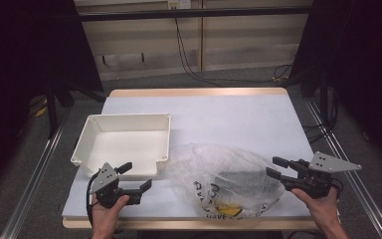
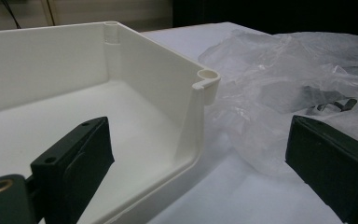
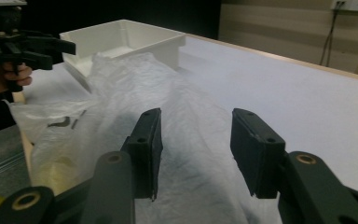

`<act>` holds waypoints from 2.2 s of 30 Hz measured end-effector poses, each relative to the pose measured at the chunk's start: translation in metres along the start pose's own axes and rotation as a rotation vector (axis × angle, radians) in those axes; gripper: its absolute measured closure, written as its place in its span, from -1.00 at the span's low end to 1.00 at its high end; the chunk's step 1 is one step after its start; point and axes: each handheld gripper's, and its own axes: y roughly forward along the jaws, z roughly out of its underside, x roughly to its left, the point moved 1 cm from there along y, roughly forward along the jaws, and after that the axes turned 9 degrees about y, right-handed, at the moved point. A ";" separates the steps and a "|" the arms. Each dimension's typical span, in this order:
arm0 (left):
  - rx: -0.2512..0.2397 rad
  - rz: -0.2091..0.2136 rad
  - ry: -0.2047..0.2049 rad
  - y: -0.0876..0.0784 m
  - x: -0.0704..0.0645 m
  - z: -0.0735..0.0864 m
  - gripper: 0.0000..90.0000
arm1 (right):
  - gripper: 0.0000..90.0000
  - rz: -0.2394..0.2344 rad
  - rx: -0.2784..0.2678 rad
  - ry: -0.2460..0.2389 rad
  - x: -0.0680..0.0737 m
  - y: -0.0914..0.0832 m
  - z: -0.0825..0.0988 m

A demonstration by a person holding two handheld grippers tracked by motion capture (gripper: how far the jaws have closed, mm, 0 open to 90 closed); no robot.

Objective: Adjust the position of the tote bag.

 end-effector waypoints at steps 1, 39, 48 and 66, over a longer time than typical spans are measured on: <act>-0.004 0.011 0.004 -0.001 0.000 0.000 -0.83 | 0.22 -0.009 0.008 0.000 0.001 0.001 -0.001; 0.048 0.104 0.019 0.003 -0.007 -0.001 -0.63 | 0.31 -0.295 0.225 -0.100 0.044 0.102 -0.060; 0.047 0.112 0.015 0.004 -0.008 -0.002 -0.63 | 0.31 -0.340 0.281 -0.136 0.057 0.141 -0.067; 0.039 0.124 0.002 0.004 -0.003 -0.002 -0.71 | 0.27 -0.405 0.380 -0.142 0.074 0.203 -0.062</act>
